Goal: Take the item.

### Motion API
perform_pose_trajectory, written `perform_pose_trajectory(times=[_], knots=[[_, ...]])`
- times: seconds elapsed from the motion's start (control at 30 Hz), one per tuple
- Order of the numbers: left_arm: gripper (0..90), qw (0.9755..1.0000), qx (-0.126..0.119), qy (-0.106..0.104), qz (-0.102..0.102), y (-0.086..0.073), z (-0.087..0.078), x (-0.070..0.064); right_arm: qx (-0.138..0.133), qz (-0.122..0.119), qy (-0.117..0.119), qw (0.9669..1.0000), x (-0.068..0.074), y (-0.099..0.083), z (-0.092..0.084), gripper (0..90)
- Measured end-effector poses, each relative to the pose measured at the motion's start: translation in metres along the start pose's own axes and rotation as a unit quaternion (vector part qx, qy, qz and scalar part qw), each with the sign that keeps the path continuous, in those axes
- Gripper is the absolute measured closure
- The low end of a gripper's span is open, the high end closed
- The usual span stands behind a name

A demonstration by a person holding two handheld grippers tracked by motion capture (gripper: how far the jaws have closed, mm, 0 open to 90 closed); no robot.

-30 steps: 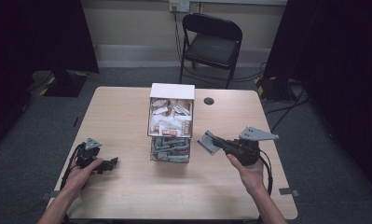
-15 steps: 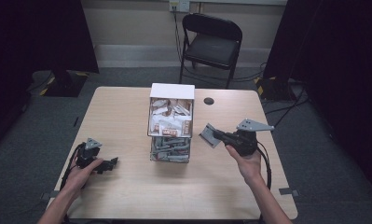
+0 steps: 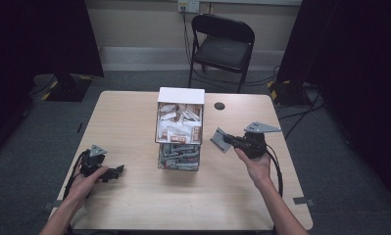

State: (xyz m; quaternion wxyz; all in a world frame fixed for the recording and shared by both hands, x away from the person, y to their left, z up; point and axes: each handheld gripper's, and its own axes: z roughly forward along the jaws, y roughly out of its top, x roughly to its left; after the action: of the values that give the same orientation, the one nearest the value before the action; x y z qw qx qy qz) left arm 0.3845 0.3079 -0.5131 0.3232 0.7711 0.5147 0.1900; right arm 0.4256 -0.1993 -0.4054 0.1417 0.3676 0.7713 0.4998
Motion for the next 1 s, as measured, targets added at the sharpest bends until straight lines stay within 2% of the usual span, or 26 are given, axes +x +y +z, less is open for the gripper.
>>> perform_pose_trajectory(times=[0.4,0.7,1.0], knots=[[0.1,1.0000,0.000,0.000,0.000,0.000,0.000,0.000,0.015,0.009,-0.005,0.9998,-0.006,-0.008,0.011,90.0],[0.1,1.0000,0.000,0.000,0.000,0.000,0.000,0.000,0.041,0.005,-0.011,0.9991,-0.010,-0.014,0.027,90.0],[0.1,1.0000,0.000,0.000,0.000,0.000,0.000,0.000,0.055,0.015,-0.009,0.9984,-0.015,-0.019,0.035,90.0]])
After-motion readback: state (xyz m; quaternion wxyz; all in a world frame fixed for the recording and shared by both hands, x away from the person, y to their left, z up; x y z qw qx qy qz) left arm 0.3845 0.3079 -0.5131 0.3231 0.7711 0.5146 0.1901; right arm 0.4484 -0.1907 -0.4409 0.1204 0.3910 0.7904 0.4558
